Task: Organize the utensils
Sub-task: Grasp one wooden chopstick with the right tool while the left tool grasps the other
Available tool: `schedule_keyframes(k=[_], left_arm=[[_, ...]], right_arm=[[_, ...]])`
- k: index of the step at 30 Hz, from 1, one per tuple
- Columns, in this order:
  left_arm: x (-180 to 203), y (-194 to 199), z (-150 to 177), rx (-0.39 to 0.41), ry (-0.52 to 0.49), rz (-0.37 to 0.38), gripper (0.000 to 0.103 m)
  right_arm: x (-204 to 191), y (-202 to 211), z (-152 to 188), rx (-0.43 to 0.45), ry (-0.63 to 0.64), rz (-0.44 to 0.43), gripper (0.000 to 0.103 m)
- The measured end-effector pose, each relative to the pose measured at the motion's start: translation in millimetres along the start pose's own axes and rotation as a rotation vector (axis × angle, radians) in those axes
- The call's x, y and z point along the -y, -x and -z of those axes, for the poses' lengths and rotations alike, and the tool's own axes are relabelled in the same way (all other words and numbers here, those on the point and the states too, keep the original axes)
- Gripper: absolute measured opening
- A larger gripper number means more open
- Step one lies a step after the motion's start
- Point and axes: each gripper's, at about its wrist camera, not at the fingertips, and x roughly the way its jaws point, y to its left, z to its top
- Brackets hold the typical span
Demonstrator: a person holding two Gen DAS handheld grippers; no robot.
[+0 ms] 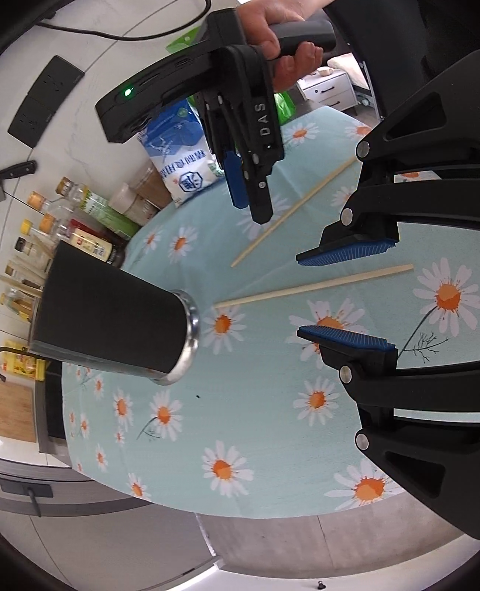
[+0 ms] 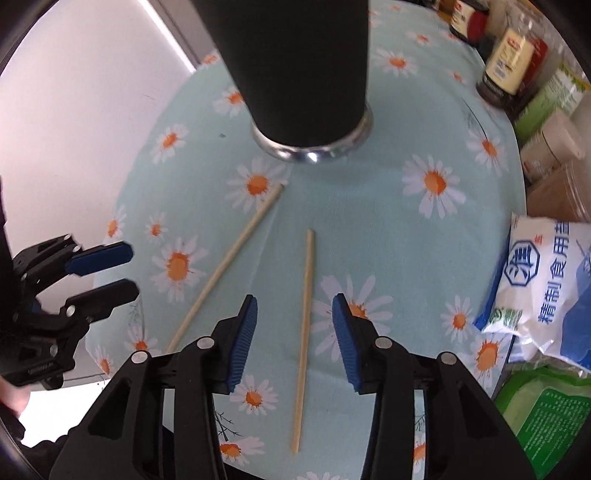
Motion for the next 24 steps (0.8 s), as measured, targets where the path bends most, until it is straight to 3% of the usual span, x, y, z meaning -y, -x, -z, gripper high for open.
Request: schedule_keyframes(k=[7, 15, 24], left_arm=[[-4, -17, 7, -0.069, 0.007, 0.017, 0.033], [-5, -30, 2, -0.123, -0.006, 0.009, 0.033], [-4, -50, -14, -0.203, 0.023, -0.006, 0.033]], right_arm=[[3, -33, -7, -0.183, -0.066, 0.037, 0.024], [-12, -43, -10, -0.204, -0.026, 0.149, 0.007], [3, -40, -2, -0.162, -0.047, 0.056, 0.005]])
